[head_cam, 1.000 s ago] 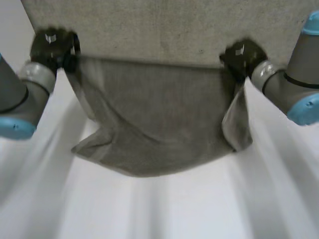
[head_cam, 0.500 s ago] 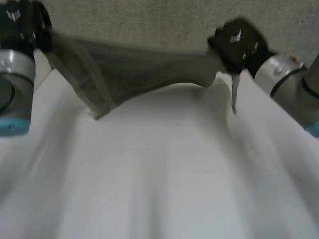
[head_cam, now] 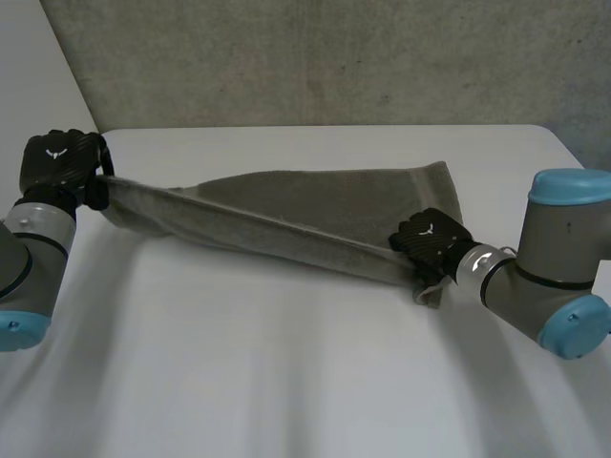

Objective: Fold the towel.

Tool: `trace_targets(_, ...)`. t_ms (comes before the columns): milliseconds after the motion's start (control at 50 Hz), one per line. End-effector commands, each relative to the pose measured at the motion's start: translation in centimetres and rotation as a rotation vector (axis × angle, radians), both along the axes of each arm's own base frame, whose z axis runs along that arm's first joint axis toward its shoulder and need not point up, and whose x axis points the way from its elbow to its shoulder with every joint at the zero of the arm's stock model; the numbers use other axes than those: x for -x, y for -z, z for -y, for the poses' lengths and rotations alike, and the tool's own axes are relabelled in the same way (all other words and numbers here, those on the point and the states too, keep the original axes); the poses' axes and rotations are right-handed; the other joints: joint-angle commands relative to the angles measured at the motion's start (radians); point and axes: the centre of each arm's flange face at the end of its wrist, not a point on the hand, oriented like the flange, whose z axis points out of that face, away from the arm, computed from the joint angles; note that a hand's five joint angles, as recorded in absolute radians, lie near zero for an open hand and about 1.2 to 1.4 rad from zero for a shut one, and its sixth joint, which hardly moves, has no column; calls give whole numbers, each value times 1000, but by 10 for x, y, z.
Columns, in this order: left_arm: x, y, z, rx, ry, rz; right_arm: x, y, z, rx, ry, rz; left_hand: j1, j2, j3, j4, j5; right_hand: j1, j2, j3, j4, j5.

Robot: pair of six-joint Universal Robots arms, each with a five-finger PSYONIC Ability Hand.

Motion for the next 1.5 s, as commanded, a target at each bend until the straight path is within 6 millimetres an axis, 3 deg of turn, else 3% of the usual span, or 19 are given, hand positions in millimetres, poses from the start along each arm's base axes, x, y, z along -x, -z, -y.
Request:
trace_targets(20,-1,2,-1,-7,-4,-5,6,7,5,-5,101,33,-74,-126,-155,-130,-262,-184,-188,-201,-201,-209)
trace_targets(300,-13,-2,5,7,-41,-7,23,-1,15,17,221,4,-74,-126,-155,-130,-262,-150,-153,-166,-166,-174)
trace_targets(340,-13,-2,5,7,-41,-7,26,-5,16,9,230,4,-74,-126,-155,-130,-262,-73,-77,-89,-89,-98)
trace_targets(380,-13,-1,4,4,-41,-6,31,-8,17,-3,240,1,-74,-126,-155,-130,-262,203,199,187,187,178)
trace_targets(400,-12,-1,4,4,-40,-6,35,-10,18,-18,247,-7,-74,-126,-155,-130,-262,496,492,479,479,471)
trace_targets(560,-11,-4,1,8,-35,-8,36,-44,11,72,215,-35,-74,-126,-155,-130,-262,498,495,482,482,474)
trace_targets(580,-11,-5,0,9,-34,-6,35,-47,9,81,210,-37,-74,-126,-155,-130,-262,363,359,347,347,338)
trace_targets(680,-12,-4,0,7,-35,-8,39,-43,8,63,223,-50,-74,-126,-155,-130,-262,71,68,55,55,47)
trace_targets(820,-12,-4,0,5,-36,-8,41,-32,9,30,225,-59,-74,-126,-155,-130,-262,77,73,61,61,52)
trace_targets(860,-12,-3,0,4,-35,-7,43,-25,12,14,231,-68,-74,-126,-155,-130,-262,171,167,155,154,146)
trace_targets(900,-12,-3,0,4,-34,-6,51,-19,18,-8,250,-82,-74,-126,-155,-130,-262,497,494,481,481,473)
trace_targets(980,-11,-3,-2,-2,-30,-7,54,-22,22,-4,263,-83,-74,-126,-155,-130,-262,498,495,482,482,474)
trace_targets(1040,-11,-6,-3,4,-29,-6,54,-38,22,36,263,-68,-74,-126,-155,-130,-262,498,495,482,482,474)
trace_targets(1120,-11,-21,-13,23,-25,-4,60,-93,10,178,267,-19,-74,-126,-155,-130,-262,498,495,482,482,474)
trace_targets(1140,-11,-21,-13,23,-25,-4,60,-93,10,178,267,-19,-74,-126,-155,-130,-262,498,495,482,482,474)
trace_targets(1180,-11,-34,-22,44,-20,-4,65,-125,0,282,260,-11,-74,-126,-155,-130,-262,498,495,482,482,474)
trace_targets(1280,-10,-54,-43,70,-4,-2,71,-161,-23,429,200,-64,-74,-126,-155,-130,-262,498,495,482,482,474)
trace_targets(1400,-12,-71,-67,87,25,5,79,-181,-50,477,151,-150,-74,-126,-155,-130,-262,498,495,482,482,474)
trace_targets(1500,-15,-75,-92,60,28,17,93,-180,-58,389,147,-210,-74,-126,-155,-130,-262,498,495,482,482,474)
